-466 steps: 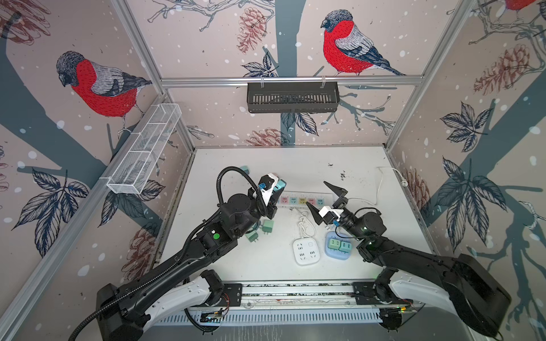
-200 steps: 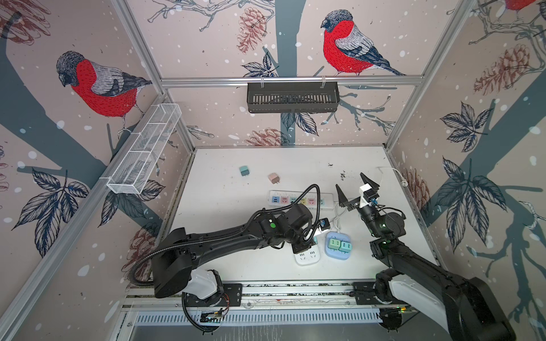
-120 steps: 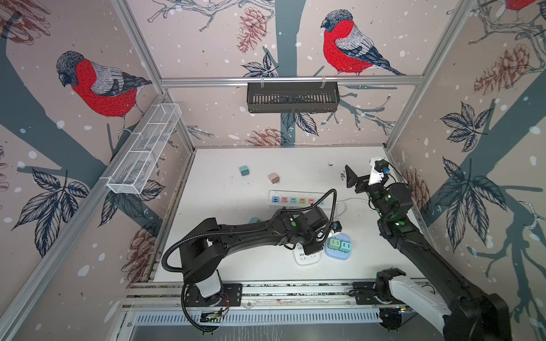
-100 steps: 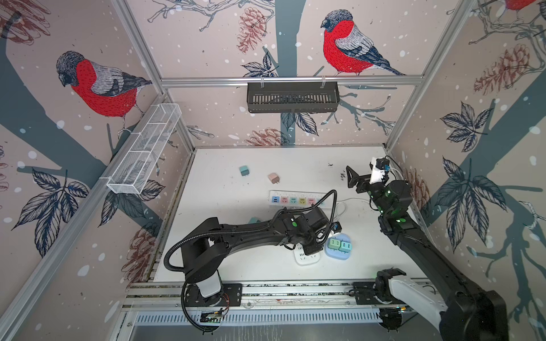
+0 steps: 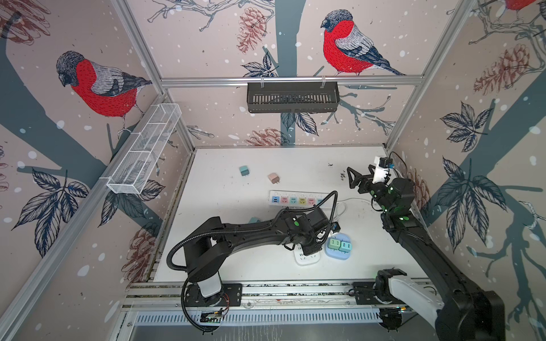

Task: Insert the plug
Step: 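Carry the teal adapter over the white socket cube with the left gripper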

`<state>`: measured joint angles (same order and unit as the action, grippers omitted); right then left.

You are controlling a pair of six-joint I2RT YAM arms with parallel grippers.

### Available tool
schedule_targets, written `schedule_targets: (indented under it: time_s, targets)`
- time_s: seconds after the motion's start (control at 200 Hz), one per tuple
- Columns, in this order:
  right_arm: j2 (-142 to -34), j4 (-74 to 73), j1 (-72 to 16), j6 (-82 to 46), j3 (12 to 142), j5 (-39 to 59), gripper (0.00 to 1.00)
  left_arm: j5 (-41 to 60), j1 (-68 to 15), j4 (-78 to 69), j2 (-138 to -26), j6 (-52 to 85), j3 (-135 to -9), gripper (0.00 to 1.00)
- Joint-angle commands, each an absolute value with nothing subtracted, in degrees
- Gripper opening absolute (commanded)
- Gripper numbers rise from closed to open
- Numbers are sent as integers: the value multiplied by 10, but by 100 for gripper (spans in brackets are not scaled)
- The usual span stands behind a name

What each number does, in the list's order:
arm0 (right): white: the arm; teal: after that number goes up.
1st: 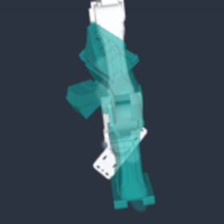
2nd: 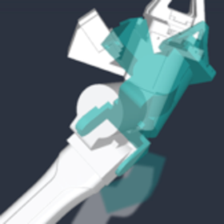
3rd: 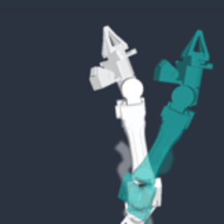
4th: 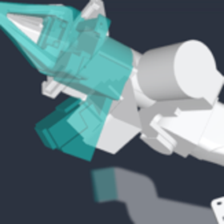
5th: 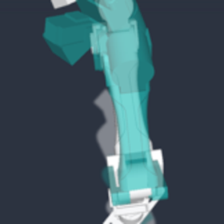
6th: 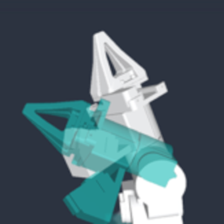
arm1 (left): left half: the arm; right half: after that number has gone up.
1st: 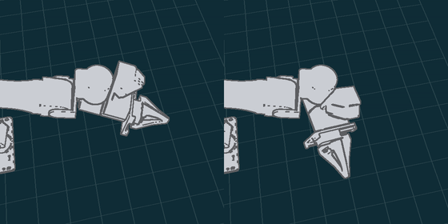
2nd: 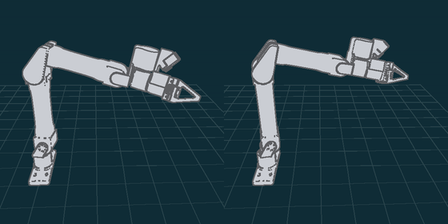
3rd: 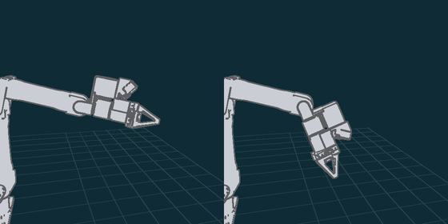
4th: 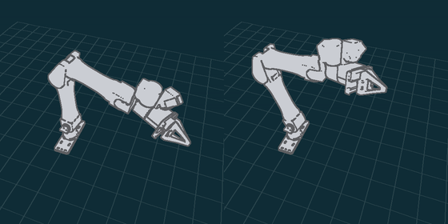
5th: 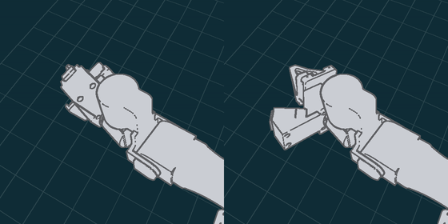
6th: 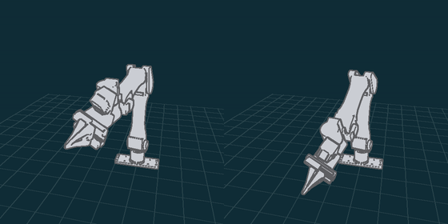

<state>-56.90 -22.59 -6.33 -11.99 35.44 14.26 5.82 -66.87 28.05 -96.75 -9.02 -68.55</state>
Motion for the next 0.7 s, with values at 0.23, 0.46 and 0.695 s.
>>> schedule_targets:
  time_s: [0.23, 0.46, 0.695]
  targets:
    - [-576, -231, -62, -125, 358, 163, 100, 74, -678, 265, -942, -62, -650, 0]
    - [-578, -232, -62, -125, 358, 165, 100, 78, -681, 258, -952, -62, -648, 0]
    - [-586, -229, -63, -123, 363, 170, 100, 73, -682, 258, -967, -59, -649, 0]
